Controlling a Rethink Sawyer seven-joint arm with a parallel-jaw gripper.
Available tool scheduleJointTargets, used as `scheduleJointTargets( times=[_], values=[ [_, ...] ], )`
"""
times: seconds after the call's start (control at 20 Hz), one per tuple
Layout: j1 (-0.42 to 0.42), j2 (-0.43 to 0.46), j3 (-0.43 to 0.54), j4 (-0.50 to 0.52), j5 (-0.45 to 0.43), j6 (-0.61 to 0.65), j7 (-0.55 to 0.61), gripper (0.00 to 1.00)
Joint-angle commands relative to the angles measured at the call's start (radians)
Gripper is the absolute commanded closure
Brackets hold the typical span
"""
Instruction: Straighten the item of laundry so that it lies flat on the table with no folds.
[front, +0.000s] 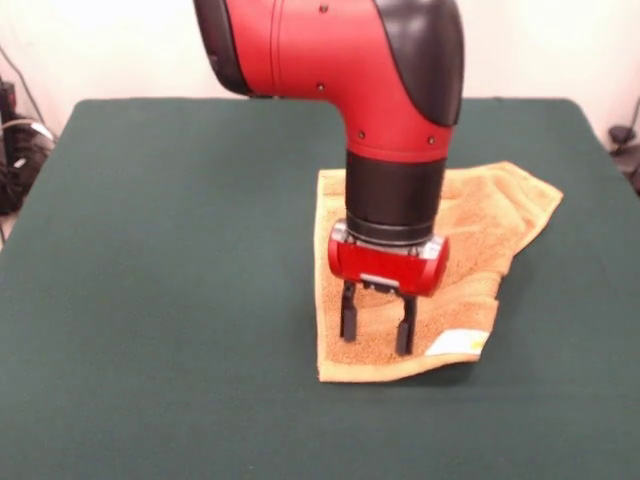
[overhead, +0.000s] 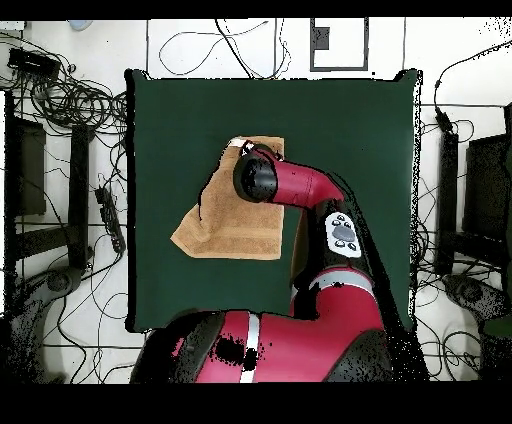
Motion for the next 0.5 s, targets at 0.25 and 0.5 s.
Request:
scheduleJointTargets(
  times=[0.25,0.5],
  values=[
    [-0.05,0.131,0.176,-0.122,-0.09,0.046,-0.064,0.0],
    [-0.069,0.15,0.198,-0.139,-0.116,0.048,-0.061,0.0]
  ],
)
